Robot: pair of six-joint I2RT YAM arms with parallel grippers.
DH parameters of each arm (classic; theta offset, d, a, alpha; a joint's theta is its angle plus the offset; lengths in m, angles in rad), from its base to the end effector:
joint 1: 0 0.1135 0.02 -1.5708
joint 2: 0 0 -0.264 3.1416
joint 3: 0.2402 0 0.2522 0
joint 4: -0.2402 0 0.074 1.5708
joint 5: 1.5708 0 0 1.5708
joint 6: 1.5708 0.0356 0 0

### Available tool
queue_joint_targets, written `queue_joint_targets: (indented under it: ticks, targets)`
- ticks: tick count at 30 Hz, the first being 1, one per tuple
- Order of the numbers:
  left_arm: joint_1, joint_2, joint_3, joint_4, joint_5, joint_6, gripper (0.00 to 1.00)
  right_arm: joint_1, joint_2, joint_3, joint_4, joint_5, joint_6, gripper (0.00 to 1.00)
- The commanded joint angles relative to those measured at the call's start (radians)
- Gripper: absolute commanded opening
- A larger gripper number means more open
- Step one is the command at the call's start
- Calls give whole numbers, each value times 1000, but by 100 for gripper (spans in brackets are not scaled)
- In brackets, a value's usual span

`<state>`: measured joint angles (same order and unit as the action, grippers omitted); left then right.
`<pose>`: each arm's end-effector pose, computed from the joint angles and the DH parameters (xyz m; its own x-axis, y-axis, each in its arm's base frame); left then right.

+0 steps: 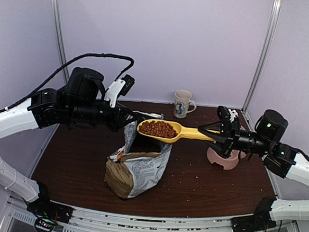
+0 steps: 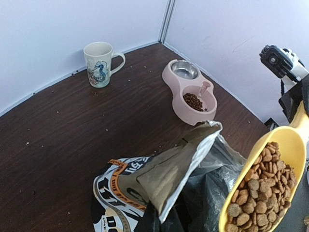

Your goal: Serve the pet food

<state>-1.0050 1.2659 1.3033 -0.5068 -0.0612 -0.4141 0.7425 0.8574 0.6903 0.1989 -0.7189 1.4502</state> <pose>0.1525 -0.2360 0.3849 -0.5493 0.1158 -0.8276 0.6470 0.6857 -0.3335 0.1311 0.1522 0.3347 -0.9837 0.1112 -0.1410 -0.1428 -0.0082 0.9897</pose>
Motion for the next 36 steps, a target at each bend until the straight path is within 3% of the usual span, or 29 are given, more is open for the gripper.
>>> queue_joint_targets:
  ticks: [1,13,24,36]
  targets:
    - [8,-56,31,101,-34,-17,0,-8,-22,-6,117,-8,37,20]
    - [38,-53,28,103,-38,-43,0,-8,-30,-52,376,25,221,20]
    - [60,-76,1,100,-27,-48,0,-32,-28,-73,440,114,239,19]
    - [128,-119,-22,90,88,-12,0,-397,-110,-194,415,144,251,19]
